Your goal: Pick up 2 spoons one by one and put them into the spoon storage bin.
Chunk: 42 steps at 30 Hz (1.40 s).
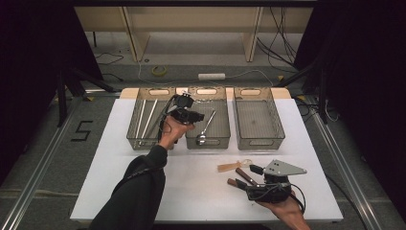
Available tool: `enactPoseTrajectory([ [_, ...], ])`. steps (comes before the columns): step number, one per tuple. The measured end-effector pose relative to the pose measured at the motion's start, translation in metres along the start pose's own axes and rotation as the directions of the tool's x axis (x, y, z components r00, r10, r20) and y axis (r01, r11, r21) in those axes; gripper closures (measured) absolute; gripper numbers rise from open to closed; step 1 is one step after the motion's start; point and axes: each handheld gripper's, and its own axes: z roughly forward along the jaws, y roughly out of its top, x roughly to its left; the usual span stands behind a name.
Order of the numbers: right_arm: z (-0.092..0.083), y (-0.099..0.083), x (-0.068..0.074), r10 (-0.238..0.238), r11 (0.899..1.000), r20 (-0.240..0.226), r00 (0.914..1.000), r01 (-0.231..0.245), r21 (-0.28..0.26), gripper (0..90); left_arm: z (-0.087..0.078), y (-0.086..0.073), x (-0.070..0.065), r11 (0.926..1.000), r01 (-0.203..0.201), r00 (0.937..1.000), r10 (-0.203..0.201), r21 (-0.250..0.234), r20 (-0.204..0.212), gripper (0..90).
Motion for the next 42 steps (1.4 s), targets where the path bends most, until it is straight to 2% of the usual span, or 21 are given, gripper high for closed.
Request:
enactPoseTrajectory([
  [5, 0.0, 0.0, -0.001, 0.002, 1.0, 0.006, 1.0, -0.002, -0.002, 27.7, -0.013, -0.007, -0.009, 0.9985, -0.053, 0.9982, 0.052, 0.015, 0.028, 45.5],
  [10, -0.001, 0.0, -0.001, 0.005, 1.0, 0.009, 0.9999, -0.005, -0.003, 27.7, -0.026, -0.017, -0.017, 0.9965, -0.082, 0.9951, 0.081, 0.015, 0.056, 37.4],
  [16, -0.001, 0.0, -0.002, 0.007, 1.0, 0.012, 0.9999, -0.007, -0.004, 27.7, -0.039, -0.036, -0.028, 0.9923, -0.123, 0.9861, 0.124, -0.016, 0.11, 32.2],
  [20, -0.001, 0.0, -0.002, 0.009, 1.0, 0.013, 0.9999, -0.008, -0.004, 27.7, -0.04, -0.049, -0.034, 0.9897, -0.139, 0.9787, 0.143, -0.035, 0.148, 29.9],
  [22, -0.001, 0.0, -0.002, 0.007, 1.0, 0.012, 0.9999, -0.007, -0.006, 27.7, -0.037, -0.053, -0.037, 0.9855, -0.168, 0.9744, 0.169, -0.021, 0.148, 28.2],
  [24, -0.001, 0.001, -0.001, 0.005, 1.0, 0.014, 0.9999, -0.005, -0.005, 27.7, -0.037, -0.055, -0.04, 0.9849, -0.17, 0.9718, 0.173, -0.031, 0.16, 27.1],
  [29, -0.002, 0.001, -0.002, 0.007, 1.0, 0.015, 0.9999, -0.007, -0.008, 27.7, -0.034, -0.061, -0.052, 0.9759, -0.216, 0.9597, 0.218, -0.028, 0.177, 24.1],
  [38, -0.003, 0.0, -0.002, 0.009, 1.0, 0.016, 0.9998, -0.009, -0.014, 27.7, -0.026, -0.069, -0.071, 0.9647, -0.263, 0.9401, 0.261, -0.021, 0.22, 21.9],
  [40, -0.004, 0.001, -0.003, 0.008, 1.0, 0.017, 0.9998, -0.008, -0.017, 27.7, -0.022, -0.072, -0.074, 0.9595, -0.282, 0.9329, 0.276, -0.009, 0.231, 20.9],
  [42, -0.004, 0.0, -0.003, 0.011, 1.0, 0.019, 0.9998, -0.011, -0.016, 27.7, -0.017, -0.076, -0.078, 0.9552, -0.296, 0.9295, 0.288, -0.001, 0.23, 20.2],
])
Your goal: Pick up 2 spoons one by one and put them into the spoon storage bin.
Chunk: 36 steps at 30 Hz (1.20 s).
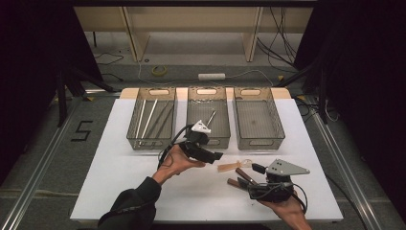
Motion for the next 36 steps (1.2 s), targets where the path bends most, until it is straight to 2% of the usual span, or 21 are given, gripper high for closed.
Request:
enactPoseTrajectory([
  [5, -0.001, 0.0, 0.0, 0.003, 1.0, 0.004, 1.0, -0.003, 0.0, 27.7, 0.011, -0.004, -0.007, 0.999, -0.037, 0.9993, 0.037, 0.026, -0.001, 20.1],
  [18, 0.0, 0.0, 0.0, 0.0, 1.0, 0.0, 1.0, 0.0, -0.001, 27.7, 0.034, -0.012, -0.016, 0.9949, -0.072, 0.9974, 0.071, 0.071, 0.011, 24.4],
  [24, -0.001, 0.0, 0.0, -0.002, 1.0, 0.0, 1.0, 0.002, 0.002, 27.8, 0.042, -0.015, -0.02, 0.99, -0.104, 0.9945, 0.103, 0.095, 0.021, 29.0],
  [36, 0.0, 0.0, 0.0, -0.005, 1.0, -0.002, 1.0, 0.005, 0.004, 27.9, 0.05, -0.018, -0.018, 0.982, -0.127, 0.9918, 0.123, 0.14, 0.035, 41.5],
])
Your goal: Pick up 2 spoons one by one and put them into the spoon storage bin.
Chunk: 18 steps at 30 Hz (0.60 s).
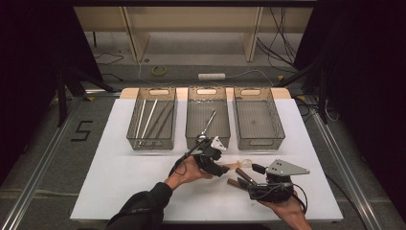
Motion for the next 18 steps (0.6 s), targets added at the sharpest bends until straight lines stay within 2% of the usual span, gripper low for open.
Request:
enactPoseTrajectory([
  [9, 0.0, 0.0, 0.0, 0.002, 1.0, 0.0, 1.0, -0.002, 0.001, 27.9, 0.007, 0.0, -0.004, 0.9993, -0.027, 0.9996, 0.027, 0.026, -0.001, 50.7],
  [13, 0.0, 0.0, 0.0, 0.003, 1.0, -0.001, 1.0, -0.003, 0.002, 27.9, 0.011, -0.001, -0.005, 0.9977, -0.053, 0.9986, 0.053, 0.041, 0.0, 56.5],
  [18, 0.0, 0.0, 0.0, 0.002, 1.0, -0.001, 1.0, -0.002, 0.002, 28.0, 0.012, 0.0, -0.006, 0.9954, -0.083, 0.9963, 0.084, 0.047, -0.018, 64.0],
])
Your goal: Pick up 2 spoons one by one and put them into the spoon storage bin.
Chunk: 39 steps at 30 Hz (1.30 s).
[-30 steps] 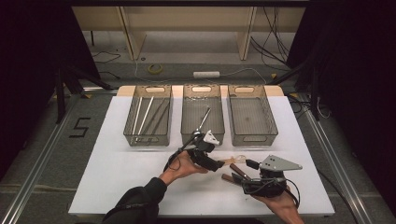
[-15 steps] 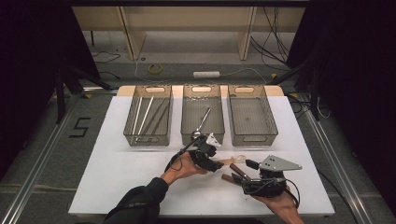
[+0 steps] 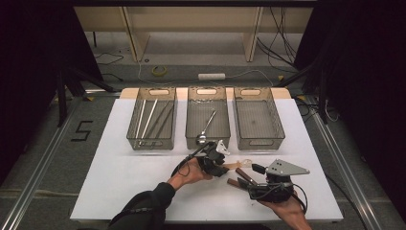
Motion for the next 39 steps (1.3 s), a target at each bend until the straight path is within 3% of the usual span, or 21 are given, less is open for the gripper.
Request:
enactPoseTrajectory([
  [5, 0.0, 0.0, 0.0, 0.0, 1.0, 0.002, 1.0, 0.0, 0.002, 28.0, 0.0, 0.002, -0.003, 0.9992, -0.037, 0.9993, 0.037, 0.012, -0.005, 69.5],
  [13, 0.0, 0.0, 0.0, 0.001, 1.0, 0.002, 1.0, -0.001, 0.001, 28.0, 0.0, -0.001, -0.003, 0.9985, -0.055, 0.9985, 0.055, -0.01, 0.0, 73.0],
  [23, 0.0, 0.0, 0.0, 0.002, 1.0, 0.004, 1.0, -0.002, 0.003, 28.1, -0.013, 0.0, 0.003, 0.9985, -0.004, 0.9998, 0.006, -0.055, 0.019, 73.7],
  [28, 0.0, 0.0, 0.0, 0.001, 1.0, 0.004, 1.0, -0.001, 0.003, 28.0, -0.026, 0.002, 0.002, 0.9972, -0.002, 0.9992, 0.005, -0.075, 0.041, 73.7],
  [39, 0.001, 0.0, 0.001, -0.006, 1.0, 0.0, 1.0, 0.006, 0.009, 28.1, -0.051, 0.007, 0.003, 0.9921, 0.003, 0.9992, 0.002, -0.126, 0.04, 73.6],
])
